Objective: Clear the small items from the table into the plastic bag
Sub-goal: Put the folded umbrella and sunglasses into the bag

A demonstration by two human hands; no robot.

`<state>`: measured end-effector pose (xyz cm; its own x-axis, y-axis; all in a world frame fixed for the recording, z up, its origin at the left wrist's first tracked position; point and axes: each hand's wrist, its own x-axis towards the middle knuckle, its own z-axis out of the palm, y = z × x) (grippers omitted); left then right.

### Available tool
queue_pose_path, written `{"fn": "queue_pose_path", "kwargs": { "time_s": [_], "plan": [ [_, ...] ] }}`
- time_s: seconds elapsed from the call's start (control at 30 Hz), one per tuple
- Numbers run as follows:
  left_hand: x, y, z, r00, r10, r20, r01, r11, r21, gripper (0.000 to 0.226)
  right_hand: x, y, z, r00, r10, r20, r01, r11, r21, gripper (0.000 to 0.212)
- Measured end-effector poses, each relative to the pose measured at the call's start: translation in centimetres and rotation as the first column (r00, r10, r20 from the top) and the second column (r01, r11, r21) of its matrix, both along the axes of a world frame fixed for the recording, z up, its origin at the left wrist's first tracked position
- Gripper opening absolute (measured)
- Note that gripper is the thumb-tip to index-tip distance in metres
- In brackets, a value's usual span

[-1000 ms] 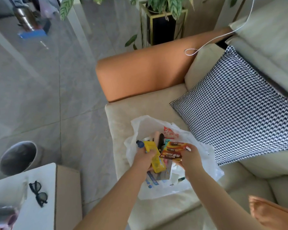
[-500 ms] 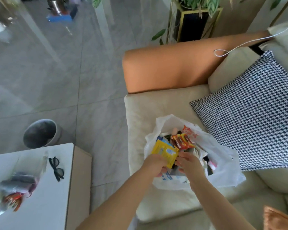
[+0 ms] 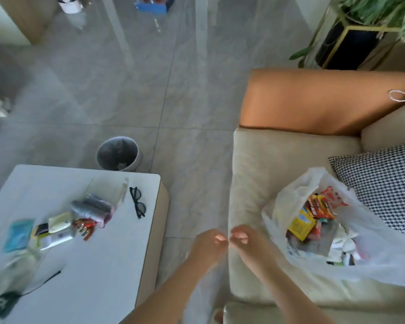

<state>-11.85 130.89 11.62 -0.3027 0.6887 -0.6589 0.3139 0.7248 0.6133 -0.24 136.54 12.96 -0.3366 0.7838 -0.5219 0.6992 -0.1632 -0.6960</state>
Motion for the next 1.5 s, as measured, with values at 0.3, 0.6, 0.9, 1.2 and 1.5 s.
{"fn": "queue_pose_path", "kwargs": {
  "time_s": [0.3, 0.6, 0.9, 1.2, 1.5],
  "plan": [
    [-13.6, -11.2, -2.9, 0.978, 0.2, -0.054, -0.203, 0.977, -0.069, 0.024, -14.2, -7.0, -3.0, 0.957, 0.268, 0.107, -0.27, 0.963, 0.001, 0.019],
    [-24.6, -18.1, -6.8, 0.929, 0.35, -0.118, -0.364, 0.921, -0.138, 0.028, -27.3, -11.3, -7.4, 0.893, 0.425, 0.148, -0.424, 0.905, -0.039, 0.019],
    [-31.6, -17.2, -12.2, 0.853, 0.511, -0.111, -0.523, 0.836, -0.169, 0.028, -36.6, -8.7, -14.2, 0.789, 0.577, 0.211, -0.572, 0.815, -0.091, 0.026],
    [-39.1, -12.5, -17.9, 0.694, 0.701, -0.168, -0.72, 0.682, -0.128, 0.033, -40.7, -3.4, -22.2, 0.724, 0.515, 0.458, -0.601, 0.798, 0.053, 0.038],
    [-42.5, -9.3, -22.5, 0.575, 0.784, -0.236, -0.818, 0.552, -0.159, 0.068, -41.3, -2.3, -26.7, 0.76, 0.446, 0.472, -0.547, 0.832, 0.095, 0.051]
  ]
}}
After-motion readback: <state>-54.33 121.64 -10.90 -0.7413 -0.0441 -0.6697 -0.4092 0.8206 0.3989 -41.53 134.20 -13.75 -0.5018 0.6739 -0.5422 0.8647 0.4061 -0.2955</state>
